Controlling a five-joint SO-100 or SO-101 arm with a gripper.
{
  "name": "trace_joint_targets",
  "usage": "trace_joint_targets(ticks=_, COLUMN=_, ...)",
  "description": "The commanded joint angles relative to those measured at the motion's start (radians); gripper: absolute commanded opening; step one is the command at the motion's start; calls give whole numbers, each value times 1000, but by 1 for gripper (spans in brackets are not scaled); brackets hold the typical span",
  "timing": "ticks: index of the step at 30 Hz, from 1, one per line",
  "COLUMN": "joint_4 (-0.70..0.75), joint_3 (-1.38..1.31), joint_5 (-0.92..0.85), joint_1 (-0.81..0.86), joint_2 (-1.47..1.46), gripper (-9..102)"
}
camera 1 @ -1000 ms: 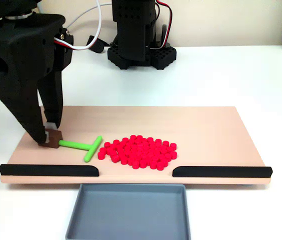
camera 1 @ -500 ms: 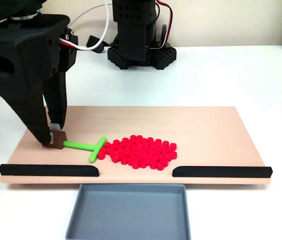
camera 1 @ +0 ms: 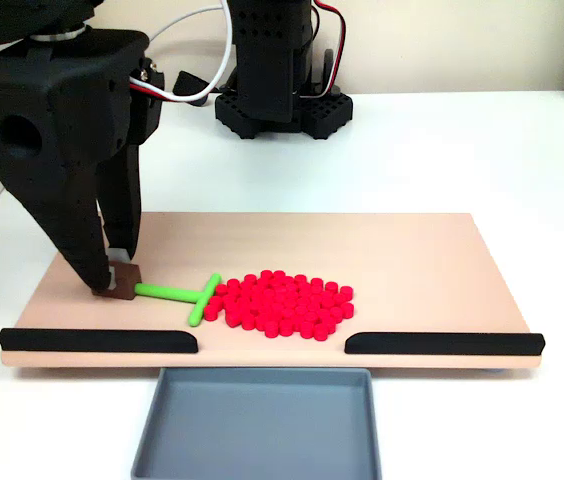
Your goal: Gather the right side granules
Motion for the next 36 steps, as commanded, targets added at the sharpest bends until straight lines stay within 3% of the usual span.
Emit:
trace_joint_targets(ticks=1, joint_4=0, joint_3=-26, joint_5=-489, joint_1=-15, joint_2=8, gripper=0)
trace_joint_targets(ticks=36, joint_4=0, joint_3=-17, joint_5=-448, joint_1=-51, joint_2=12, gripper=0)
